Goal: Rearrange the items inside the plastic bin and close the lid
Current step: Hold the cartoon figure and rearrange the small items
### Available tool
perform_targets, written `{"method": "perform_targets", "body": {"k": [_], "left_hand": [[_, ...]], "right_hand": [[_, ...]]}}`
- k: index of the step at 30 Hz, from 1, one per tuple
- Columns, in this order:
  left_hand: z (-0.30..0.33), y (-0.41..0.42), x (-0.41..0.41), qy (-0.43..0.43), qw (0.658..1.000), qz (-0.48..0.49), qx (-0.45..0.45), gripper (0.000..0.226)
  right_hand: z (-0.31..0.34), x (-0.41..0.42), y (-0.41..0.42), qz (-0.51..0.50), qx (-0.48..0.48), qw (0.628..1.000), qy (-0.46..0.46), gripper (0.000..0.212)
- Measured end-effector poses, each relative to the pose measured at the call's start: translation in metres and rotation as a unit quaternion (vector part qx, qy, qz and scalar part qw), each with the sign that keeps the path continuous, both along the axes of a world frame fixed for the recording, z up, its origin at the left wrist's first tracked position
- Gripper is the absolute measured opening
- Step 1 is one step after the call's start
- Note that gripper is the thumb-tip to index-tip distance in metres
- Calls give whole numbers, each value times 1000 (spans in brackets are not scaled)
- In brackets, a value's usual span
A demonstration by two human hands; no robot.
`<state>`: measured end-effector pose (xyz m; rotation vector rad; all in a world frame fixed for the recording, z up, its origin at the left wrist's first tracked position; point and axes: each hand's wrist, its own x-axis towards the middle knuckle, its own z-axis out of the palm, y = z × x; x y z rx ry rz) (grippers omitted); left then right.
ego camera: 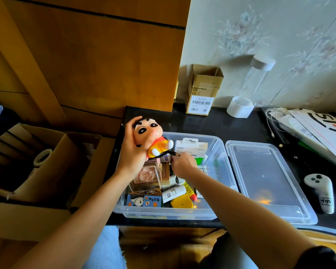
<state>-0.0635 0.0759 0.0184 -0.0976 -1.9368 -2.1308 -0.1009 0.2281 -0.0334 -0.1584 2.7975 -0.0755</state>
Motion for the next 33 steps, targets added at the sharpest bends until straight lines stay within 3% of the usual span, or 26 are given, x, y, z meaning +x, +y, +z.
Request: {"method": "perform_targets", "body": {"k": [10, 20, 33], "left_hand": [[0, 0, 1, 5, 1000, 8, -8, 63], [0, -1, -1, 8, 999, 27, -20, 53], [0, -3, 0, 0, 999, 25, -36, 53]], "right_hand": [[-19, 4, 5, -133, -212, 968, -14, 24], [-32, -1, 3, -193, -313, 927, -72, 24], [-15, 4, 13, -193, -288, 938, -16, 22]]}}
